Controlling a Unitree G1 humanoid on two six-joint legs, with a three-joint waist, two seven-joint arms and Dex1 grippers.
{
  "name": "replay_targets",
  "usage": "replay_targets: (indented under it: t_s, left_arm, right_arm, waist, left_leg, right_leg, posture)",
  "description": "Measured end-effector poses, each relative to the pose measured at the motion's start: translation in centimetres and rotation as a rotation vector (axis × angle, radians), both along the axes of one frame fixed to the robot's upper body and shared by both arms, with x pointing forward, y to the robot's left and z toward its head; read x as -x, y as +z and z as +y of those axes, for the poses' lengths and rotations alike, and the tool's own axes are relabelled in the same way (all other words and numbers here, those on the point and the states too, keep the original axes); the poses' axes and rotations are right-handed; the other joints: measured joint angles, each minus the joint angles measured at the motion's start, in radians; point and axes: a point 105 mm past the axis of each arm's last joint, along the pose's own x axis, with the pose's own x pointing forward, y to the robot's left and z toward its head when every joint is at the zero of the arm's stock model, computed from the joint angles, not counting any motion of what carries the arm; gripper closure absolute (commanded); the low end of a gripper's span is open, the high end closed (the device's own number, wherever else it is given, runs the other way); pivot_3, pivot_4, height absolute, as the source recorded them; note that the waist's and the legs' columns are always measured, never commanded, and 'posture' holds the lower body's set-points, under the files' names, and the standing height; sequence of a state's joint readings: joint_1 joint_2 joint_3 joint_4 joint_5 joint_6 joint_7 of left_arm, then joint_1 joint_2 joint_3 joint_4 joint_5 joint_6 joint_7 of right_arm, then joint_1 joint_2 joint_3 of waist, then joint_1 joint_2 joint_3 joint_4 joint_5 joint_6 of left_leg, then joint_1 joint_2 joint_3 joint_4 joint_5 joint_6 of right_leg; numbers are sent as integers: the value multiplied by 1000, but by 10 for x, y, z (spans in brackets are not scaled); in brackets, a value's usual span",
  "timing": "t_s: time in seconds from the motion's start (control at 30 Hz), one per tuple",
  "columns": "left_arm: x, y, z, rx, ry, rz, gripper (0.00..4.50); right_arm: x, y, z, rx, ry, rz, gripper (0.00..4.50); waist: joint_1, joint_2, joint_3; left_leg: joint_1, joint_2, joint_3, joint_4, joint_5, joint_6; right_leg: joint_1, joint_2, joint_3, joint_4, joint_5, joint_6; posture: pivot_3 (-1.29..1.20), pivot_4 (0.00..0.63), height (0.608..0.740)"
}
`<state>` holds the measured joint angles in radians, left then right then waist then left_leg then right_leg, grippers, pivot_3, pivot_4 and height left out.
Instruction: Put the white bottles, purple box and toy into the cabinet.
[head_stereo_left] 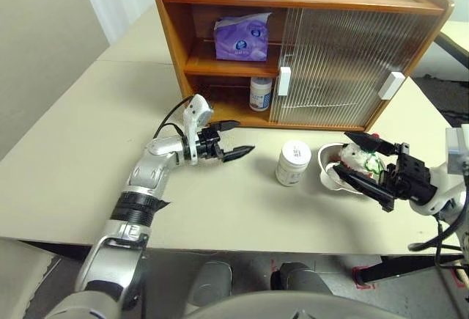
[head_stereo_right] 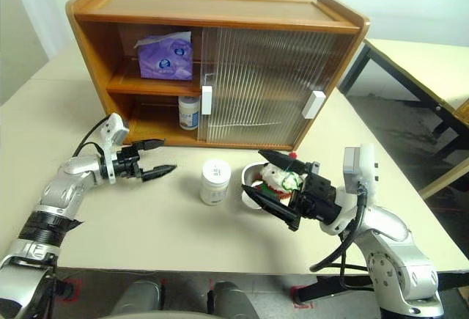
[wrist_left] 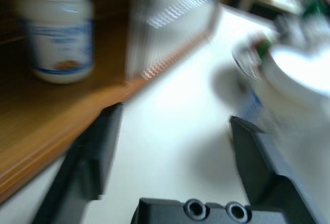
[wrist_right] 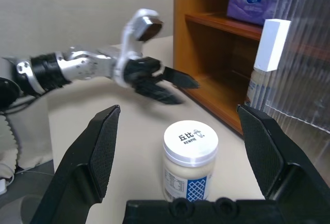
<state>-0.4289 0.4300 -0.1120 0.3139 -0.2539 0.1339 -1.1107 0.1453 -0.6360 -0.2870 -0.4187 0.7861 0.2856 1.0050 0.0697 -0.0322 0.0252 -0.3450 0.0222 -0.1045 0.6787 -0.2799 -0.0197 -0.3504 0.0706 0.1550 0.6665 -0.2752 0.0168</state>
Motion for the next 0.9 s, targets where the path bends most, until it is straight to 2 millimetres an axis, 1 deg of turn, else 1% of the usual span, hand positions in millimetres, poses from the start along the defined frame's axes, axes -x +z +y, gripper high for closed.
replay_targets:
  t_s: [0.13,0.23,0.3,0.43,0.53,0.67,0.8,0.9]
  left_arm:
    - [15,-7,-8,-23,-127,4,26]
    - [20,-11,-12,-33,-180,20,26]
    - [23,-17,-16,-54,-211,32,26]
    - [28,-26,-29,-35,-255,64,26]
    - [26,-31,-43,-62,-279,78,26]
    - [20,-32,-60,-70,-284,77,26]
    - [18,-35,-67,-78,-276,86,26]
    - [20,-40,-72,-85,-290,100,26]
  right_arm:
    - [-2,-2,-5,27,-15,16,0]
    - [-3,-1,-9,40,-27,19,0]
    - [-3,-1,-9,41,-30,19,0]
    - [-3,1,-7,44,-37,18,0]
    - [-3,3,-5,47,-43,17,0]
    - [-3,5,-3,51,-48,21,0]
    - [-3,6,-4,48,-56,26,0]
    - [-2,6,-6,49,-63,26,0]
  waist:
    - [1,0,0]
    - [-2,1,-1]
    - [-4,2,-1]
    - [-5,2,-1]
    - [-5,2,-1]
    - [-10,2,-1]
    - [-15,2,-2]
    - [-15,3,-2]
  left_leg:
    - [-2,1,-1,0,0,0]
    - [-2,1,-1,-1,0,0]
    - [-2,1,-1,-1,0,0]
    - [-4,1,-1,-1,0,0]
    - [-4,1,-1,0,0,0]
    - [-4,1,0,0,0,1]
    - [-3,1,0,0,0,1]
    - [-4,0,0,0,0,1]
  right_leg:
    - [-2,-1,0,0,1,-1]
    - [-2,-1,0,0,1,-1]
    - [-3,-1,0,0,0,-1]
    - [-4,-1,0,0,0,0]
    - [-3,-1,0,0,1,0]
    - [-3,-1,0,-1,1,2]
    - [-3,-1,0,-1,0,3]
    - [-3,-1,0,-1,0,3]
  posture:
    - [94,11,740]
    - [88,6,740]
    - [83,7,740]
    - [77,7,740]
    - [72,7,740]
    - [66,6,740]
    - [63,6,740]
    - [61,9,740]
